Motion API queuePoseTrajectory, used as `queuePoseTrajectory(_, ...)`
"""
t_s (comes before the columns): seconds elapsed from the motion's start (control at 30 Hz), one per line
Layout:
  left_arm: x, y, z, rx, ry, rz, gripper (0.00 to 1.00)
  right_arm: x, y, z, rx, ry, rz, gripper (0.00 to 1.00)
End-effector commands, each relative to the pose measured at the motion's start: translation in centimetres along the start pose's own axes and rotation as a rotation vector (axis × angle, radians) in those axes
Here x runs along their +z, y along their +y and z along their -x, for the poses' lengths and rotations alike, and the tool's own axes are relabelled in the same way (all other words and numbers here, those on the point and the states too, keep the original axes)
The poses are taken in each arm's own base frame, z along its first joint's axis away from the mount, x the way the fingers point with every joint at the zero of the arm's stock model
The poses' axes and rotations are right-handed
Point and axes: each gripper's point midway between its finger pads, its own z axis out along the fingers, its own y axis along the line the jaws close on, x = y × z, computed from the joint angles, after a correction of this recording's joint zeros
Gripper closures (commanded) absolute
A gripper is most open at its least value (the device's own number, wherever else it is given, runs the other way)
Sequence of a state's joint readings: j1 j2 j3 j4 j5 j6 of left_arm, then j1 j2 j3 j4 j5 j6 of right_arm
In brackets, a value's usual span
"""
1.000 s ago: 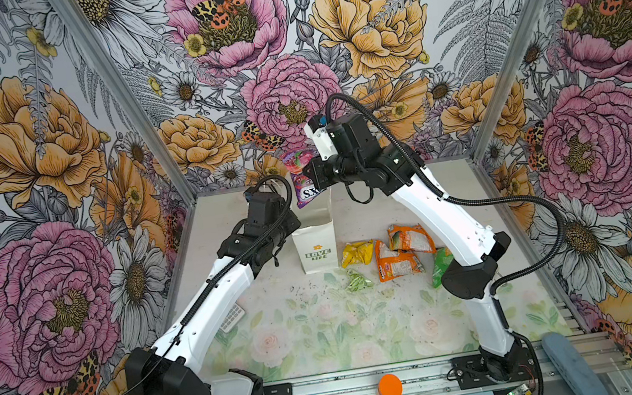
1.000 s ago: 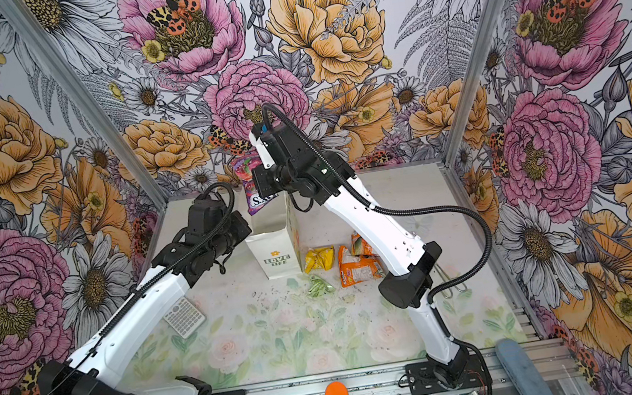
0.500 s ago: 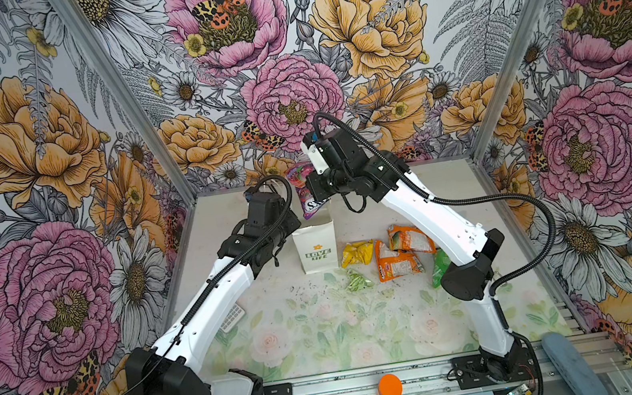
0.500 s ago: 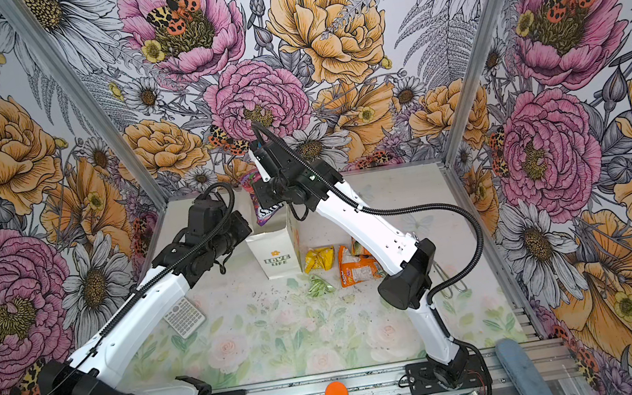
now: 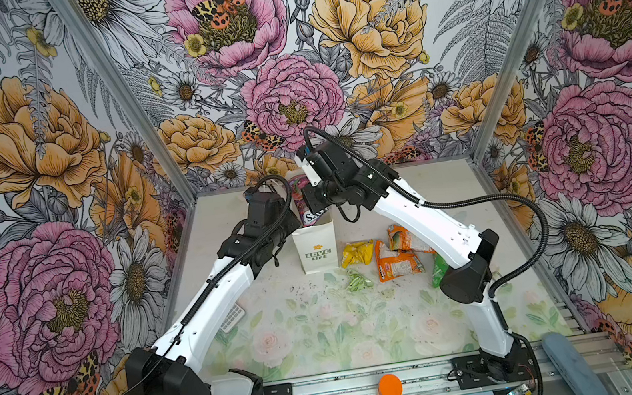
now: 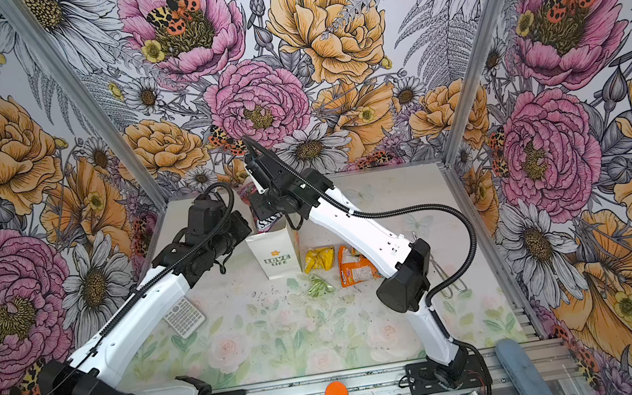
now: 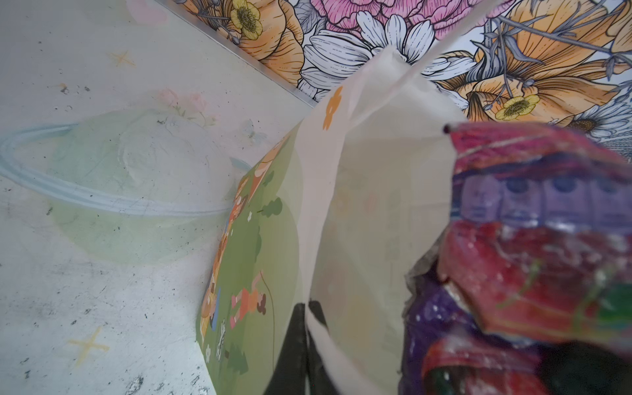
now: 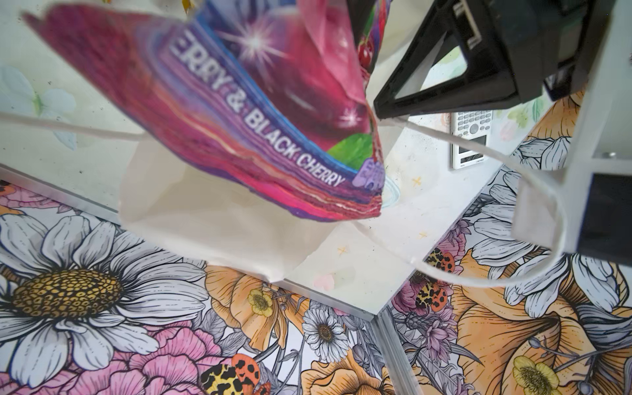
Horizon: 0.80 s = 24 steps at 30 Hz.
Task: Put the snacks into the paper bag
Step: 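Lower the pink berry packet into the bag held by the left gripper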
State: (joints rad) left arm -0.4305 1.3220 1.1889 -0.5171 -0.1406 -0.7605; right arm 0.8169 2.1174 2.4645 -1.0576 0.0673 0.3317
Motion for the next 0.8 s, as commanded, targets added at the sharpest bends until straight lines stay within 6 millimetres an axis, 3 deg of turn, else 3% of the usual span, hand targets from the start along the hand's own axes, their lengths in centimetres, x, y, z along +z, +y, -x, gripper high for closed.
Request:
queuePoseTrajectory(0.0,0.1,0.1,-0.3,-0.011,0.014,-0.015,1.00,-0.2,0.8,0.9,0.035,-0.042,0.012,1.00)
queuePoseTrajectory(0.77,0.2,0.1,-0.4,-0.015,0.013,-0.013,1.00,-1.2,1.2,-0.2,0.185,-0.015,0.027,1.00)
